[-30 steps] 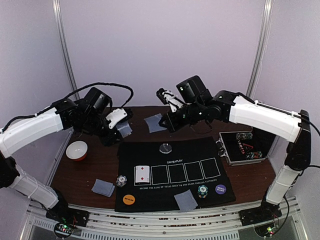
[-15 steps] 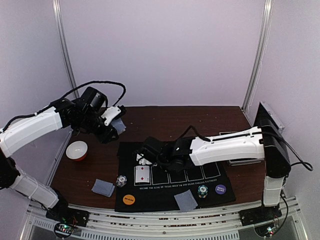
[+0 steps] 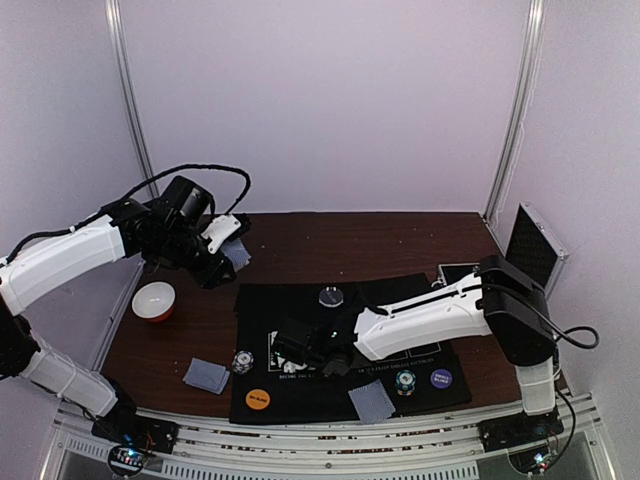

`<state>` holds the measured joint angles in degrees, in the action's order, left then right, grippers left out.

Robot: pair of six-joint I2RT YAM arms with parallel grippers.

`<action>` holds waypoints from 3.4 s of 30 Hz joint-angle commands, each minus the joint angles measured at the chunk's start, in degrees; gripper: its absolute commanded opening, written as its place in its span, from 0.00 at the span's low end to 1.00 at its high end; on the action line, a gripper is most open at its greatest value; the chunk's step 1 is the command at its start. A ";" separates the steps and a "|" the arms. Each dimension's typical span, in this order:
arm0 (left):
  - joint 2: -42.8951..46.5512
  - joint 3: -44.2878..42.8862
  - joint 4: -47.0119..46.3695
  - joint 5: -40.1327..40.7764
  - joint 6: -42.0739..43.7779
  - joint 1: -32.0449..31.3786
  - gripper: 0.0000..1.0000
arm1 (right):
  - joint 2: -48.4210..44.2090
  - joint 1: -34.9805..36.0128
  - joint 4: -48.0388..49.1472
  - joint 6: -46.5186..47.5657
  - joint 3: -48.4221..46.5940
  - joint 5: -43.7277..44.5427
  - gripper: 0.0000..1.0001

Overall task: Distribute texas hold em gaming equipment
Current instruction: Flop the poker card in the community card area, then pick up the poker card from the face-down deck piles.

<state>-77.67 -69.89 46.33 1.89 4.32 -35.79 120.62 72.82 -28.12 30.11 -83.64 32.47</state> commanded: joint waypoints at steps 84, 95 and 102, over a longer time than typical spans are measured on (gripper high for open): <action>-0.58 -4.49 0.96 -12.53 7.87 -8.61 0.41 | -11.67 -22.58 43.19 -58.41 -0.16 -70.55 0.54; -0.90 -4.04 0.88 -10.94 7.82 -8.66 0.41 | -14.54 -22.77 38.04 -56.02 0.00 -69.62 0.19; -0.73 -3.50 0.77 -9.79 7.38 -8.66 0.41 | -15.96 -22.76 32.35 -53.02 -1.23 -67.62 0.14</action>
<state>-78.37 -72.88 48.14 -8.58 11.49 -44.25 107.09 50.33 8.73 -25.34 -83.22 -37.21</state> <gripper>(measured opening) 0.409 0.145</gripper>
